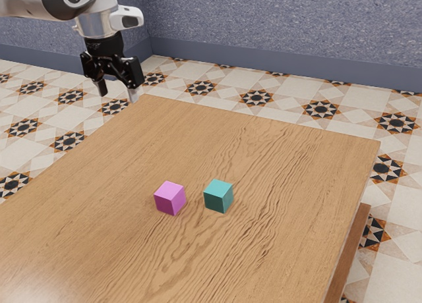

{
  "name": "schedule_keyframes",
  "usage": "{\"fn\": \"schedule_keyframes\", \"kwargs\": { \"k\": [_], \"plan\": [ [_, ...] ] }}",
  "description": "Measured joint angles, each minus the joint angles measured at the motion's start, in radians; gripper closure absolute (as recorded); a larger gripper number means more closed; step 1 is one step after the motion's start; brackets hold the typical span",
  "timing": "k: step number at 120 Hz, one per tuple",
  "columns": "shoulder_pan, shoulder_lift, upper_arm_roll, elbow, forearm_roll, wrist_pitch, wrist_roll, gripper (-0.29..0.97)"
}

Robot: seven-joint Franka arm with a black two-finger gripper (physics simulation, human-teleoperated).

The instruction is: Pick up the blue block with one arm, and put the blue block on the pink block with one arm

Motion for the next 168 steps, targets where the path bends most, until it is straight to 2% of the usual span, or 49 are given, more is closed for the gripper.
{"fn": "schedule_keyframes", "kwargs": {
  "k": [6, 15, 61, 75, 87, 95, 101, 105, 111, 119, 138, 147, 168],
  "plan": [
    [-0.083, 0.130, 0.100, 0.259, -0.006, -0.044, -0.014, 0.00],
    [-0.078, 0.194, 0.151, 0.388, -0.012, -0.093, -0.033, 0.00],
    [-0.073, 0.215, 0.163, 0.430, -0.018, -0.186, -0.099, 0.00],
    [-0.022, 0.210, 0.104, 0.441, -0.015, -0.195, -0.111, 0.00],
    [-0.011, 0.113, 0.057, 0.529, -0.037, -0.207, -0.120, 0.00],
    [-0.032, 0.089, -0.049, 0.546, -0.049, -0.213, -0.127, 0.00],
    [-0.051, 0.095, -0.167, 0.543, -0.048, -0.214, -0.131, 0.00],
    [-0.091, 0.112, -0.226, 0.542, -0.040, -0.213, -0.134, 0.00],
    [-0.165, 0.140, -0.270, 0.540, -0.023, -0.210, -0.139, 0.00],
    [-0.225, 0.175, -0.289, 0.539, 0.006, -0.195, -0.146, 0.00],
    [-0.270, 0.278, -0.294, 0.537, 0.084, -0.145, -0.166, 0.00],
    [-0.276, 0.362, -0.293, 0.492, 0.114, -0.098, -0.177, 0.00],
    [-0.274, 0.427, -0.289, 0.443, 0.142, -0.014, -0.210, 0.00]
  ]
}}
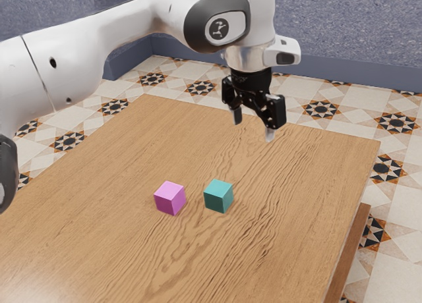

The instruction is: Pick up the blue block with one arm, and put the blue block on the pink block with one arm

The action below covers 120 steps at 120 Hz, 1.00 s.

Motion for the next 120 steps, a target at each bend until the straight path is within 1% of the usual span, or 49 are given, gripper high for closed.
{"fn": "schedule_keyframes", "kwargs": {
  "k": [9, 20, 26, 33, 45, 53, 66, 77, 84, 90, 103, 120],
  "plan": [
    [0.002, 0.006, 0.001, 0.001, 0.038, 0.018, -0.011, 0.00],
    [0.055, 0.008, 0.001, 0.003, 0.031, 0.023, -0.020, 0.00],
    [0.067, 0.007, 0.012, -0.007, 0.028, 0.027, -0.024, 0.00],
    [0.059, -0.018, 0.055, -0.089, 0.023, 0.050, -0.028, 0.00],
    [0.036, -0.101, 0.161, -0.297, -0.028, 0.117, -0.034, 0.00],
    [0.022, -0.139, 0.190, -0.407, -0.041, 0.179, -0.038, 0.00],
    [-0.001, -0.165, 0.229, -0.493, -0.056, 0.249, -0.051, 0.00],
    [-0.034, -0.171, 0.282, -0.519, -0.068, 0.277, -0.058, 0.00],
    [-0.091, -0.163, 0.350, -0.524, -0.106, 0.292, -0.056, 0.00],
    [-0.112, -0.148, 0.380, -0.538, -0.136, 0.320, -0.048, 0.00],
    [-0.115, -0.109, 0.392, -0.562, -0.170, 0.401, -0.020, 0.00],
    [-0.091, -0.077, 0.392, -0.590, -0.183, 0.498, 0.032, 0.00]
  ]
}}
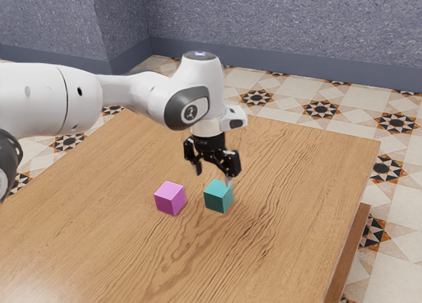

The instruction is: Pick up the blue block with one arm, and put the blue block on the pink block with one arm

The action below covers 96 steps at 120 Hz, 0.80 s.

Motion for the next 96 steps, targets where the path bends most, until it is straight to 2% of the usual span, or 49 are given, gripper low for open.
{"fn": "schedule_keyframes", "kwargs": {
  "k": [35, 96],
  "plan": [
    [0.081, 0.093, -0.033, 0.002, -0.007, 0.127, 0.144, 0.00],
    [0.091, 0.205, -0.037, 0.048, -0.014, 0.199, 0.298, 0.00]
  ]
}}
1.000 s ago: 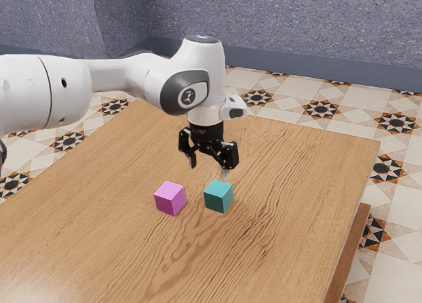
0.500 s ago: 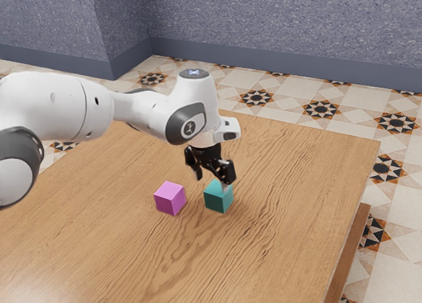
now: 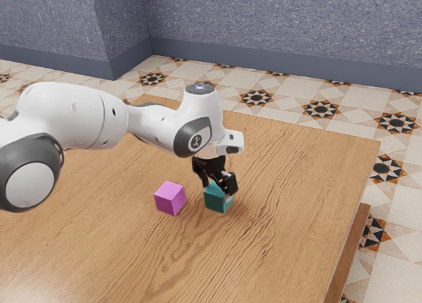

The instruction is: Pick up the blue block with one arm, and put the blue block on the pink block with one arm

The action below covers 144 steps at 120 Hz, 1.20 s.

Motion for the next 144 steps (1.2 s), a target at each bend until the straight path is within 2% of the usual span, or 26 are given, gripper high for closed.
{"fn": "schedule_keyframes", "kwargs": {
  "k": [35, 64, 96, 144],
  "plan": [
    [0.016, 0.005, 0.003, 0.003, -0.005, 0.004, -0.013, 0.00],
    [0.017, 0.069, 0.002, 0.093, -0.014, -0.008, -0.068, 0.00],
    [0.017, 0.107, 0.005, 0.102, -0.028, -0.022, -0.112, 0.00],
    [0.010, 0.107, 0.018, 0.105, -0.022, -0.026, -0.148, 0.23]
  ]
}}
